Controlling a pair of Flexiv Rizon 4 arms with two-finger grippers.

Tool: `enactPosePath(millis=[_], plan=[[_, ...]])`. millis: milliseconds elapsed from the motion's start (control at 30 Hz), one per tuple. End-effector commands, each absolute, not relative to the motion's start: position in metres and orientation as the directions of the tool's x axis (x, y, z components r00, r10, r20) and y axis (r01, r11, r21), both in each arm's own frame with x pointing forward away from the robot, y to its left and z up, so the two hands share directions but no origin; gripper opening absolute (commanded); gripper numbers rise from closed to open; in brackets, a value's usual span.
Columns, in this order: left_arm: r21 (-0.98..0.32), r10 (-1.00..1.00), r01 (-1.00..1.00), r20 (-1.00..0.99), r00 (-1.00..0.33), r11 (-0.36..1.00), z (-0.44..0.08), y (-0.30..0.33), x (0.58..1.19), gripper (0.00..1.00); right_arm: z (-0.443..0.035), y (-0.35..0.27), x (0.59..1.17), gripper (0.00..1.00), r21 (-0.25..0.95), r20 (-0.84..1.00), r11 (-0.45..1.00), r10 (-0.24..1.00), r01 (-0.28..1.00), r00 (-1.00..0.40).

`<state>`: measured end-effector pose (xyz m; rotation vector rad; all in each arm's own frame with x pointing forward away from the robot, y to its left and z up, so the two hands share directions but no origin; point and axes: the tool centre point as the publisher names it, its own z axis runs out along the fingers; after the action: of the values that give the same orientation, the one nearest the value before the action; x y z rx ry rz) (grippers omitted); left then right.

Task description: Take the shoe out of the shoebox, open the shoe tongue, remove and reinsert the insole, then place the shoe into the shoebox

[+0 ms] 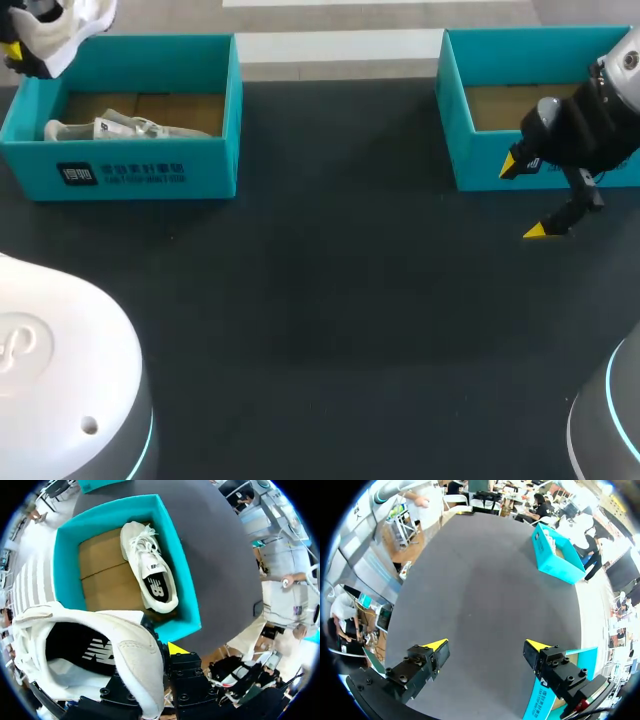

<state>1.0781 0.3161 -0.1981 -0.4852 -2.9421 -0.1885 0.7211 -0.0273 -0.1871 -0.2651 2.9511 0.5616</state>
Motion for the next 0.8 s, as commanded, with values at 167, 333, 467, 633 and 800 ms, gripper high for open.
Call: enactPosePath(millis=[167, 333, 467, 633, 800], plan=[[0.000, 0.930, 0.967, 0.275, -0.246, 0.256, -0.189, 0.335, 1.099, 0.00, -0.188, -0.026, 0.722, 1.00, 0.349, -0.154, 0.917, -0.147, -0.193, -0.977], [-0.012, 0.971, 0.996, 0.226, -0.081, 0.086, -0.188, 0.338, 1.099, 0.00, -0.188, -0.026, 0.722, 1.00, 0.349, -0.154, 0.917, -0.147, -0.193, -0.977], [-0.012, 0.971, 0.996, 0.226, -0.081, 0.086, -0.188, 0.338, 1.099, 0.00, -0.188, -0.026, 0.722, 1.00, 0.349, -0.154, 0.917, -0.147, -0.193, -0.977], [-0.012, 0.971, 0.996, 0.226, -0.081, 0.086, -0.188, 0.338, 1.099, 0.00, -0.188, -0.026, 0.722, 1.00, 0.349, -0.154, 0.917, -0.147, -0.193, -0.977], [-0.012, 0.971, 0.996, 0.226, -0.081, 0.086, -0.188, 0.338, 1.099, 0.00, -0.188, -0.026, 0.722, 1.00, 0.349, -0.154, 0.917, -0.147, -0.193, -0.977]])
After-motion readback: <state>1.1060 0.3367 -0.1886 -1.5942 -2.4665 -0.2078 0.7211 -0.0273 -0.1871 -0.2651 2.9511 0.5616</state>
